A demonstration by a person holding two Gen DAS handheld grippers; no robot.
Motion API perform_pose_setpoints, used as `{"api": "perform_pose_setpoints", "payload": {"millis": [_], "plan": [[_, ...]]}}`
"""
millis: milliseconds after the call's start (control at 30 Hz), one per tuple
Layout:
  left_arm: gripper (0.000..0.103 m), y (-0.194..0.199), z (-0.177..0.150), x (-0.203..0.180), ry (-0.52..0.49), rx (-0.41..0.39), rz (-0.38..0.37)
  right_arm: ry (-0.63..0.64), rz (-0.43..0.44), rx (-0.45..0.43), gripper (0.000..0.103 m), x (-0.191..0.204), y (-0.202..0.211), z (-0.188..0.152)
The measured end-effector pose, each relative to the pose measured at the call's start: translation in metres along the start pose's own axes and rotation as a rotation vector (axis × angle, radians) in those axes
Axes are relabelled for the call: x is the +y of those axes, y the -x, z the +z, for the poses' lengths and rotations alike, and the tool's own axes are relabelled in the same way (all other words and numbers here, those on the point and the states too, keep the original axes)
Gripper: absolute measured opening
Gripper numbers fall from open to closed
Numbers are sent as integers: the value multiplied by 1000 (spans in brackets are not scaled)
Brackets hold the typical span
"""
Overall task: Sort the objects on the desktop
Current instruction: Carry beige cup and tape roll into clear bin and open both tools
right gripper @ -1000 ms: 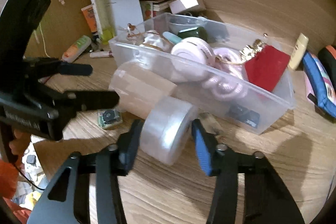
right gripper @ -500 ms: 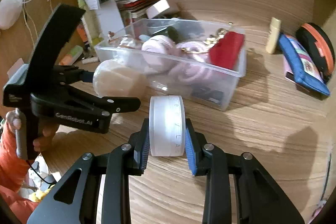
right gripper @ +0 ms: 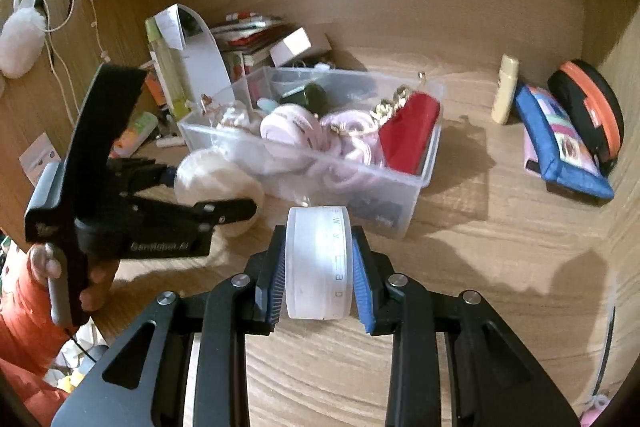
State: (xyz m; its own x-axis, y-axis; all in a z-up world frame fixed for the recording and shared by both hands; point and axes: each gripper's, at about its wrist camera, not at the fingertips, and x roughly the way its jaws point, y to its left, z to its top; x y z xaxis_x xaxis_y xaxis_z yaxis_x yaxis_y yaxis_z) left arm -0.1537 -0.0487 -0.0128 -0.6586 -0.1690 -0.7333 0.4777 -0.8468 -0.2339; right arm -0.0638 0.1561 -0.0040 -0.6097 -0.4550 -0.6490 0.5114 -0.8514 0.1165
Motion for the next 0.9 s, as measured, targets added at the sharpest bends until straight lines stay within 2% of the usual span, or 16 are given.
{"api": "perform_pose_setpoints", "payload": {"millis": [300, 667, 800, 900], "plan": [[66, 40, 9, 8, 24, -104, -40, -13, -14, -71, 27, -4, 13, 27], [66, 84, 55, 33, 46, -240, -30, -43, -37, -119, 27, -16, 8, 66], [66, 83, 79, 43, 62, -270, -7, -39, -41, -134, 27, -18, 2, 81], [66, 73, 96, 48, 75, -263, -3, -30, -50, -143, 27, -16, -5, 89]]}}
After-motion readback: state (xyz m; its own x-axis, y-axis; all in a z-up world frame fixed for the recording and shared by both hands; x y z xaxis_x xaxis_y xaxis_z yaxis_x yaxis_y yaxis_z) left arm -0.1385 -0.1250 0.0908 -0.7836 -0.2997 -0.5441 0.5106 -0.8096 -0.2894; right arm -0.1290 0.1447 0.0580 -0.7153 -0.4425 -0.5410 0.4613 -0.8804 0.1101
